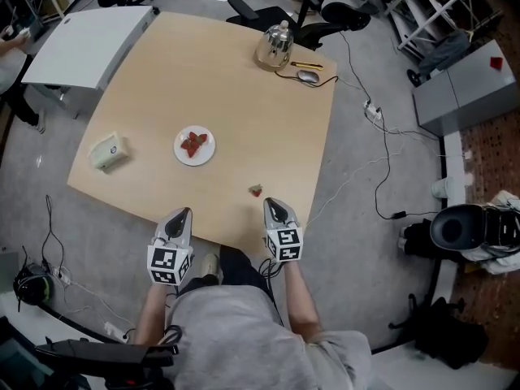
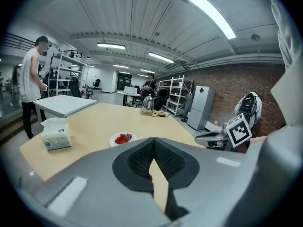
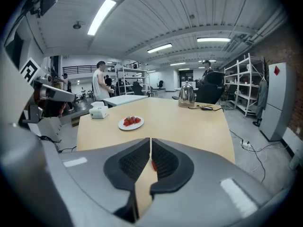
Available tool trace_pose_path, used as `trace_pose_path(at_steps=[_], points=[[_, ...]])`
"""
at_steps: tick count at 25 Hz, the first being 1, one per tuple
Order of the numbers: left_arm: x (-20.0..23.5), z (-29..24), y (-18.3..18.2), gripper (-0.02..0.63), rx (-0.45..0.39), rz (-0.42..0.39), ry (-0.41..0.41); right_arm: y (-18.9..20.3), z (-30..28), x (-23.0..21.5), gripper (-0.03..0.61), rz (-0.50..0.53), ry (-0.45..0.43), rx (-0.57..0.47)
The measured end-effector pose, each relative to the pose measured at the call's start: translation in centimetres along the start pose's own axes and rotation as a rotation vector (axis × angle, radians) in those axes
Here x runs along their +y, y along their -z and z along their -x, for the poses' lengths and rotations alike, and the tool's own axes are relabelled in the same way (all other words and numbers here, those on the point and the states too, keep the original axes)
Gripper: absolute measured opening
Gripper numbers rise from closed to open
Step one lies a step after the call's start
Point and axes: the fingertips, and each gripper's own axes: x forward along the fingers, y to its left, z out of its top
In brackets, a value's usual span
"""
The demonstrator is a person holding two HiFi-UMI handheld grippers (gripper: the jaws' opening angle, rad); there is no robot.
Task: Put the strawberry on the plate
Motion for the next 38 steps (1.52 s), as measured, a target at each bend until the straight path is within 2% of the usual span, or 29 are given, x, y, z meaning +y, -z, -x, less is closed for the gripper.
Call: trace_pose_path(at_steps=[5,14,19,27,38], points=[[0.4,-0.1,0.4,0.020,0.015,0.013,-0.028,1.8,-2.0,-0.5,0.038,0.014,-0.023,0.065],[1.1,-0.1,0.9,0.020,0.042,0.029,-0.078,5.1,-5.5,-1.2,0.130,0.016,-0.046,0.176],[1.6,0.0,1.3,0.020,0.059,0.042,-0.111,6.9,-7.2,-1.5,0.161,0.010,-0.068,0.224],[2.1,-0.3,1.6,0.020,0.081,0.058,-0.138,7.9,-8.6,-1.5,0.172,0.014,-0.093,0.261],[2.4,-0.7,1.6,0.020,0.079,0.069,-0.152,8.1,-9.4,-1.1,0.153,0.019,-0.105,0.284]])
